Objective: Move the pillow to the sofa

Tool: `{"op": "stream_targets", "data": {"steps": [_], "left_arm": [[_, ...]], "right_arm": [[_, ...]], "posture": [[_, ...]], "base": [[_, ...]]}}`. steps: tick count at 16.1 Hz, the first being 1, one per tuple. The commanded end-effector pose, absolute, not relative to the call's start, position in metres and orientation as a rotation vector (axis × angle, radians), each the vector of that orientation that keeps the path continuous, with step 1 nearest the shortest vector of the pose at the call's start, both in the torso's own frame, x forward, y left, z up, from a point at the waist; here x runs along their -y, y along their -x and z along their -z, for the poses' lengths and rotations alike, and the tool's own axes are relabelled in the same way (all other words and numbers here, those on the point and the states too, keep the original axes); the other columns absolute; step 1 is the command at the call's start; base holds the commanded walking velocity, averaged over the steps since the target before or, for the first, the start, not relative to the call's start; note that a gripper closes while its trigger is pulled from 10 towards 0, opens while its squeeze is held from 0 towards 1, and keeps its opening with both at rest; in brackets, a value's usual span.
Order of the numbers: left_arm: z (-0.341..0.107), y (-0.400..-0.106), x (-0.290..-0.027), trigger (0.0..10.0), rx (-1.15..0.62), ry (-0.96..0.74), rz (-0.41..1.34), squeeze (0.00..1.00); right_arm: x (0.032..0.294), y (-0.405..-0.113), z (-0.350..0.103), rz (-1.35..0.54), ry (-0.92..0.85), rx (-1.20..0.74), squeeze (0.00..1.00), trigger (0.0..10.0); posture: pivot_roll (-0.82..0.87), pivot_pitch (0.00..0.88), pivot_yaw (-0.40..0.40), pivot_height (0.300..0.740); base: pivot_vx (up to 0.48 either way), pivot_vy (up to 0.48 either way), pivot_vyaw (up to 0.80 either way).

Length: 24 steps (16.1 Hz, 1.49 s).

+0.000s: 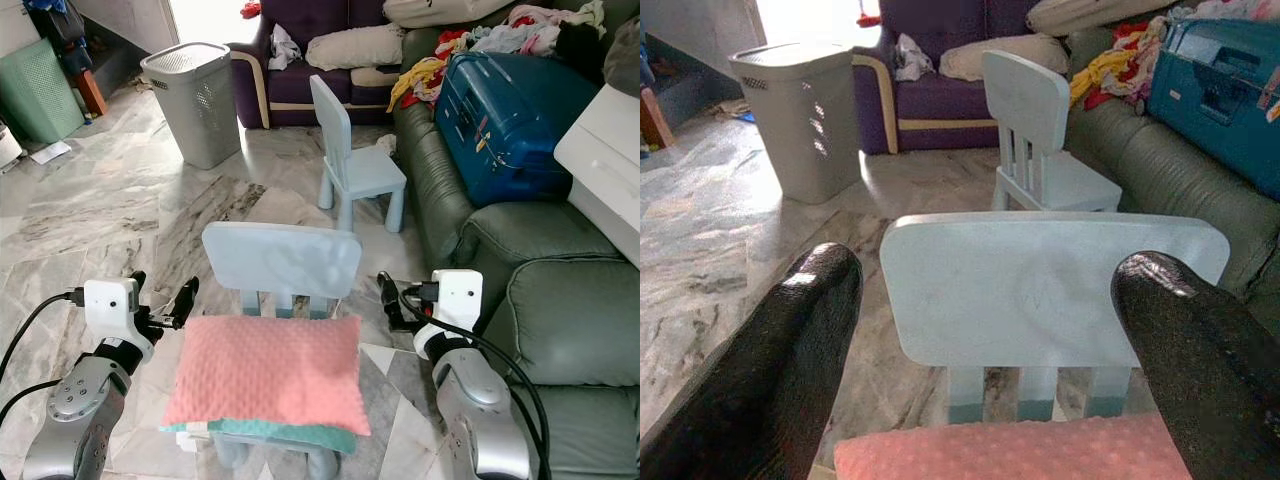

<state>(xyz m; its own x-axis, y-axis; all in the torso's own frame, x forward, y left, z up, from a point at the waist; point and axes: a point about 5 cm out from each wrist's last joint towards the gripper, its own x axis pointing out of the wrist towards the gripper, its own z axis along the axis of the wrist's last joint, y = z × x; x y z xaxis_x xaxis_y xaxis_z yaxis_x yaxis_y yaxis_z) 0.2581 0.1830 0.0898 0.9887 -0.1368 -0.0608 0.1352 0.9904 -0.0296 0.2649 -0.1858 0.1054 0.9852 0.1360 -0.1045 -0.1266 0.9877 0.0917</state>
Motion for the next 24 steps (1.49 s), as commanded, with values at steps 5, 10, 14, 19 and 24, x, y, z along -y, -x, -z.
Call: {"op": "stream_targets", "data": {"steps": [5, 10, 14, 19, 24], "left_arm": [[-0.084, -0.259, -0.186, 10.0, -0.095, 0.031, 0.124, 0.0], [-0.082, -0.257, -0.186, 10.0, -0.1, 0.027, 0.117, 0.0], [-0.08, -0.256, -0.187, 10.0, -0.108, 0.026, 0.113, 0.0], [-0.079, -0.255, -0.186, 10.0, -0.11, 0.026, 0.109, 0.0], [-0.078, -0.253, -0.189, 10.0, -0.112, 0.013, 0.087, 0.0]], "right_arm": [[0.186, -0.266, -0.112, -0.141, -0.066, -0.09, 0.0, 10.0], [0.184, -0.267, -0.112, -0.156, -0.062, -0.093, 0.0, 10.0], [0.185, -0.266, -0.112, -0.154, -0.058, -0.097, 0.0, 10.0], [0.185, -0.266, -0.109, -0.16, -0.052, -0.106, 0.0, 10.0], [0.181, -0.264, -0.098, -0.178, -0.033, -0.135, 0.0, 10.0]], "posture": [[-0.18, 0.0, 0.027, 0.72], [-0.18, 0.0, 0.019, 0.676], [-0.18, 0.0, 0.017, 0.626], [-0.18, 0.0, 0.012, 0.576], [-0.17, 0.0, 0.009, 0.516]], "base": [[0.0, 0.0, 0.0], [0.0, 0.0, 0.0], [0.0, 0.0, 0.0], [0.0, 0.0, 0.0], [0.0, 0.0, 0.0]]}}
